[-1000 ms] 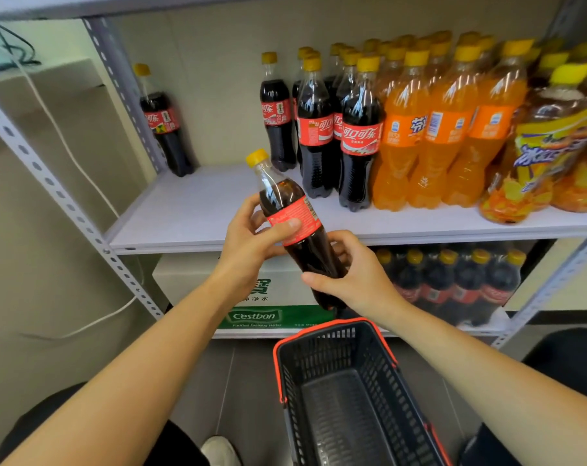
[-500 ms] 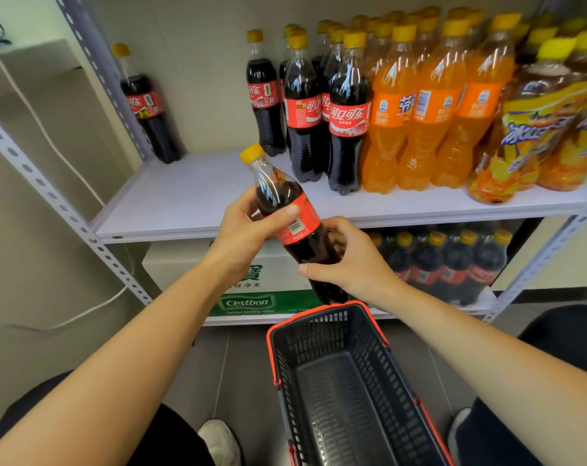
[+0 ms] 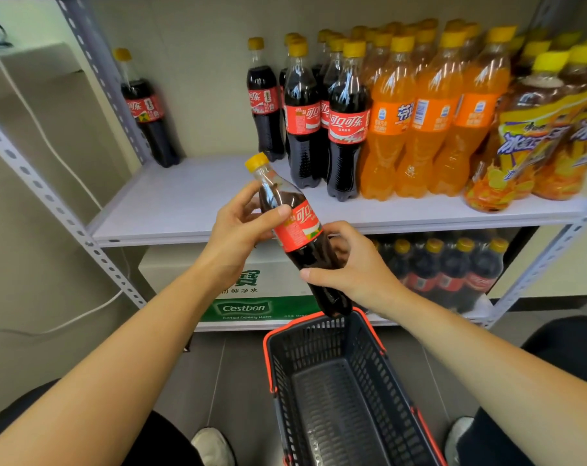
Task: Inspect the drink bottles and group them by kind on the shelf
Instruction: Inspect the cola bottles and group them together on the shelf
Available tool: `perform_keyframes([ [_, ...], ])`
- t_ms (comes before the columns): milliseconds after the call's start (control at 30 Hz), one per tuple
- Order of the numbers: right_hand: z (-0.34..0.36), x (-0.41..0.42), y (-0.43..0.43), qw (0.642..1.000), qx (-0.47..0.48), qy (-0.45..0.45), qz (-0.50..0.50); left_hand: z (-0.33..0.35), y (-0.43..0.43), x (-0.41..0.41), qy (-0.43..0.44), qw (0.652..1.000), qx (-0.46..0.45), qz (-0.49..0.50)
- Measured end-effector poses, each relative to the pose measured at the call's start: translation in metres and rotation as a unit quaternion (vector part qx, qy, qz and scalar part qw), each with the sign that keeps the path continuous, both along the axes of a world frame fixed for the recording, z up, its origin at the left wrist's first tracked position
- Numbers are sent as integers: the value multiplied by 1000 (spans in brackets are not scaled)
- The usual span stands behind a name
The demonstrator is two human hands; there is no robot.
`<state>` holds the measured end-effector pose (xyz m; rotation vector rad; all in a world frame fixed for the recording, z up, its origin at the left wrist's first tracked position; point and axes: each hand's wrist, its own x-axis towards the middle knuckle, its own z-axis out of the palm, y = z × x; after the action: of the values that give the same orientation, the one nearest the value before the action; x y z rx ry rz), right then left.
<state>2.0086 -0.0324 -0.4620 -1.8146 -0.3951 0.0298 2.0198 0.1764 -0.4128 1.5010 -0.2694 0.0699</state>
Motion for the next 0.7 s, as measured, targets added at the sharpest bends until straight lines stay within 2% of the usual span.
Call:
perform_keyframes([
  [100, -2, -4, 3, 998, -46, -24, -26, 1, 2, -1, 0, 999, -11, 30],
  [233, 0, -3, 4, 997, -71, -16, -8, 2, 5, -4, -15, 1000, -13, 5],
  [367, 9, -1, 2, 998, 1, 8, 59, 4, 5, -9, -61, 998, 19, -24],
  [533, 7, 4, -5, 998, 24, -7, 58, 8, 3, -15, -97, 990, 71, -79],
  [633, -2, 6, -9, 998, 7, -17, 52, 14, 2, -19, -133, 985, 98, -44],
  [700, -7, 6, -11, 999, -14, -25, 39, 14, 4, -20, -177, 973, 149, 2],
])
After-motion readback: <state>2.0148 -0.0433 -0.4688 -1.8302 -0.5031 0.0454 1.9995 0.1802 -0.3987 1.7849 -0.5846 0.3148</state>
